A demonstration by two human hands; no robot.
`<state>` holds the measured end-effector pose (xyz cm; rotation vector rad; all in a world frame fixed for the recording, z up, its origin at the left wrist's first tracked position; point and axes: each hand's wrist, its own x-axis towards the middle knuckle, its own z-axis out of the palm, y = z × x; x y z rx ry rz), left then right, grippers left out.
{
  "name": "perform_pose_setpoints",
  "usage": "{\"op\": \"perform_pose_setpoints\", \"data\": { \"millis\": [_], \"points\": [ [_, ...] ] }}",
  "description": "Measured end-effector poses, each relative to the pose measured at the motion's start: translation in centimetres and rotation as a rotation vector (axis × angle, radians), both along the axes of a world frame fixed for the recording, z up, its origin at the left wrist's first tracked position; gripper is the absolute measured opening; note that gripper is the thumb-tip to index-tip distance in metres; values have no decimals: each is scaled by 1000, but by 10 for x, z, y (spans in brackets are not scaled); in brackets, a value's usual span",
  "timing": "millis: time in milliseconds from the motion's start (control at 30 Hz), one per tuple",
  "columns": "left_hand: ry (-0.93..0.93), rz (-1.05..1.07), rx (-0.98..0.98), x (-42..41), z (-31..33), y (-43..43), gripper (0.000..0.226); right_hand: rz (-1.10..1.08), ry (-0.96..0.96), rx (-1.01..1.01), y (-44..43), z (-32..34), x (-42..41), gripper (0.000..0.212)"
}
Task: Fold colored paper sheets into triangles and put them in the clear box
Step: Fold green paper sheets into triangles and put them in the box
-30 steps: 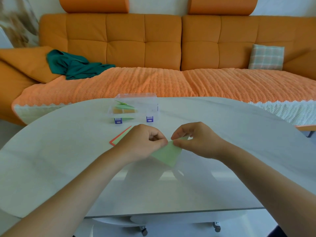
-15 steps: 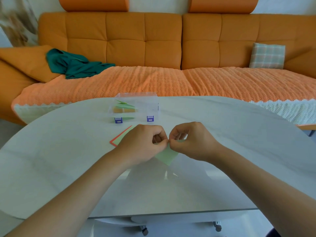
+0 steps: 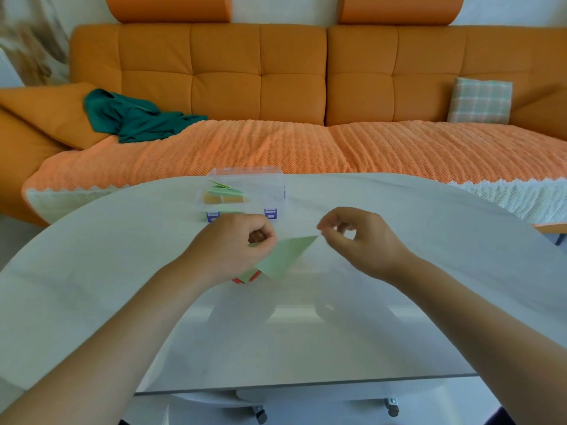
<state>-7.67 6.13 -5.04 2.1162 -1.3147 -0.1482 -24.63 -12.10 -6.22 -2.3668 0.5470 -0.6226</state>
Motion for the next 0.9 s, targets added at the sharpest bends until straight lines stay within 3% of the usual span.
{"op": "perform_pose_setpoints", "data": {
  "millis": [100, 400, 633, 900],
  "points": [
    [-10, -34, -27, -7, -2, -5, 10, 119, 4, -23, 14, -1, 8, 10],
    [-161, -33, 16, -20, -2, -12, 10, 151, 40, -59, 22, -5, 15, 9],
    [-33, -28, 8, -16, 2, -9, 9, 140, 17, 41, 15, 1, 15, 13],
    [-3, 20, 22, 11, 4, 2, 13, 26, 0, 24, 0, 6, 13, 16]
  ]
}}
